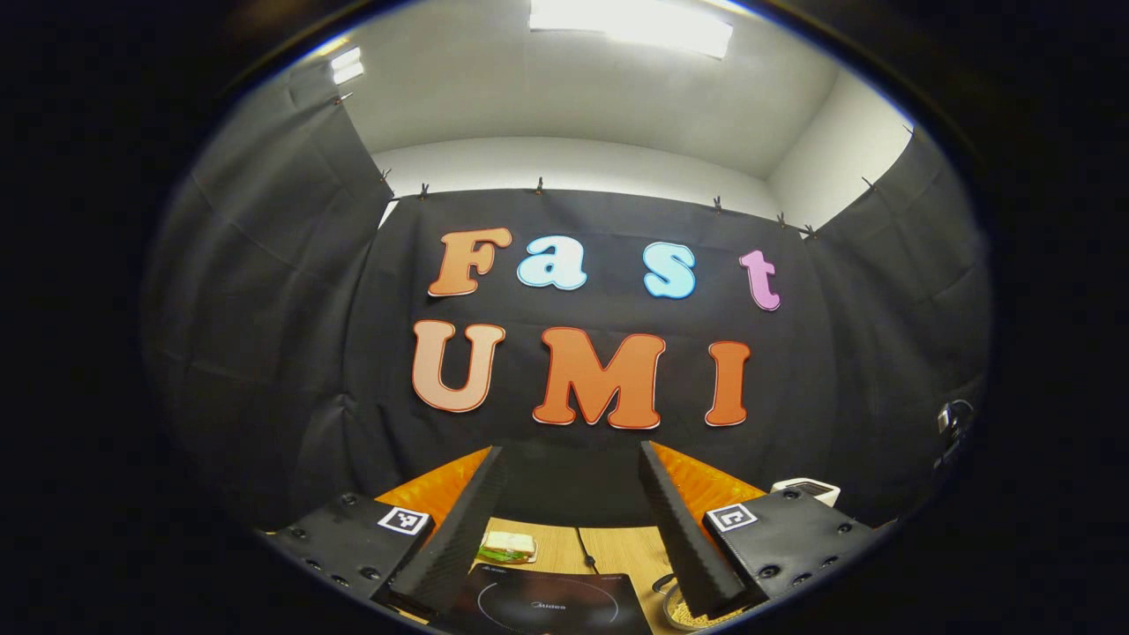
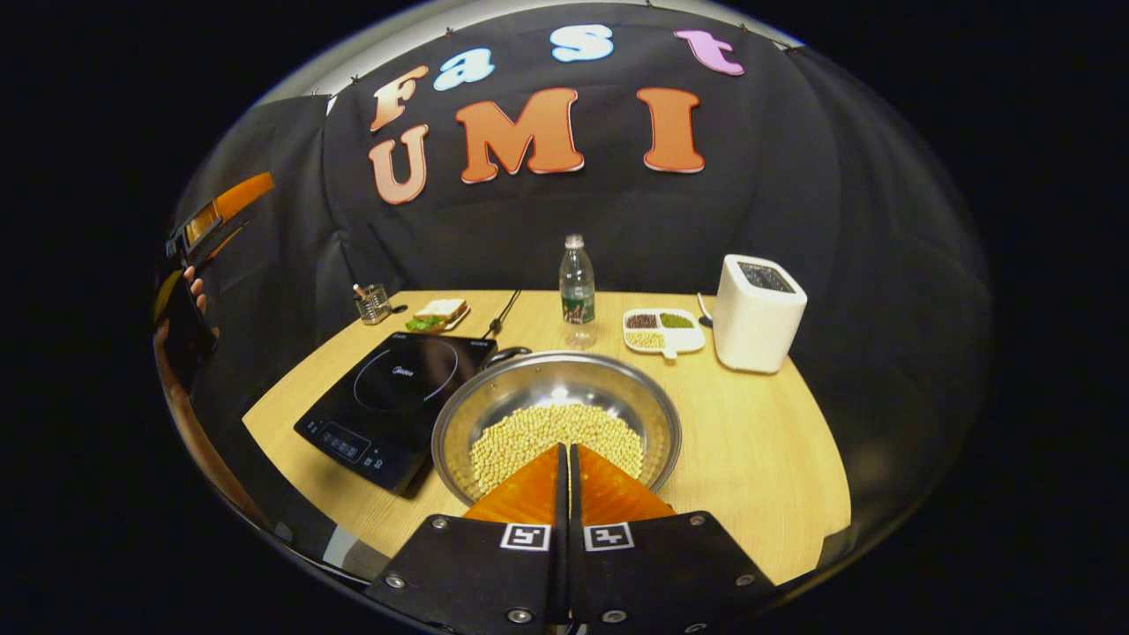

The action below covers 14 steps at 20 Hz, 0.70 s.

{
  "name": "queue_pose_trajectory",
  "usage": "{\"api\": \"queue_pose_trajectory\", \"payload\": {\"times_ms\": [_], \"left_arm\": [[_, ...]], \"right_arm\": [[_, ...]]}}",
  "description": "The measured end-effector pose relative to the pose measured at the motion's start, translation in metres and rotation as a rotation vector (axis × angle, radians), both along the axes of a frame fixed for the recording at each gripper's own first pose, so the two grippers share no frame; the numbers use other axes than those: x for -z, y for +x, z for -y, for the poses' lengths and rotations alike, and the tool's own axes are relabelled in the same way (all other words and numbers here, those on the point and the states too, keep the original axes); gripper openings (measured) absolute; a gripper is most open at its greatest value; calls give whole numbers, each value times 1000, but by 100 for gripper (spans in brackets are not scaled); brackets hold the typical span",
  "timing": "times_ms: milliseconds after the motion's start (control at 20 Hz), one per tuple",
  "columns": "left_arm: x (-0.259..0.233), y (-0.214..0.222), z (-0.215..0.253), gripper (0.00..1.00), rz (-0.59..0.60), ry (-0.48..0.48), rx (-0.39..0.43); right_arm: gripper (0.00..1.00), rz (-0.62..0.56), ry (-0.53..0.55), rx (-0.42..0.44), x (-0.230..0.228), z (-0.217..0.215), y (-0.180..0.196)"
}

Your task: First push the handle of the pot to place it horizontally, then grasp the pot with both hands and set it on the induction cooktop.

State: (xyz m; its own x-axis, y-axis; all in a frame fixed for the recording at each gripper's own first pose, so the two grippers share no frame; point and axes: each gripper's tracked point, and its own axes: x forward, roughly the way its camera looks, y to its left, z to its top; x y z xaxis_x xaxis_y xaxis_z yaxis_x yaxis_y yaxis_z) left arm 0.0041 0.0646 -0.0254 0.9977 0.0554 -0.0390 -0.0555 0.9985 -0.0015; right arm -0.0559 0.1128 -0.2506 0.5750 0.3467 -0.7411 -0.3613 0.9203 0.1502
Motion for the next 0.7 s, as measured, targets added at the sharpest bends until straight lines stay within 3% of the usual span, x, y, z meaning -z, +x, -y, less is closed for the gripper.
{"api": "queue_pose_trajectory", "payload": {"times_ms": [250,700], "left_arm": [[15,3,-4,98,-40,-5,-11],[21,4,1,99,-59,44,-5]], "right_arm": [[0,-169,42,0,28,1,-26],[0,-342,2,-36,64,15,-59]]}}
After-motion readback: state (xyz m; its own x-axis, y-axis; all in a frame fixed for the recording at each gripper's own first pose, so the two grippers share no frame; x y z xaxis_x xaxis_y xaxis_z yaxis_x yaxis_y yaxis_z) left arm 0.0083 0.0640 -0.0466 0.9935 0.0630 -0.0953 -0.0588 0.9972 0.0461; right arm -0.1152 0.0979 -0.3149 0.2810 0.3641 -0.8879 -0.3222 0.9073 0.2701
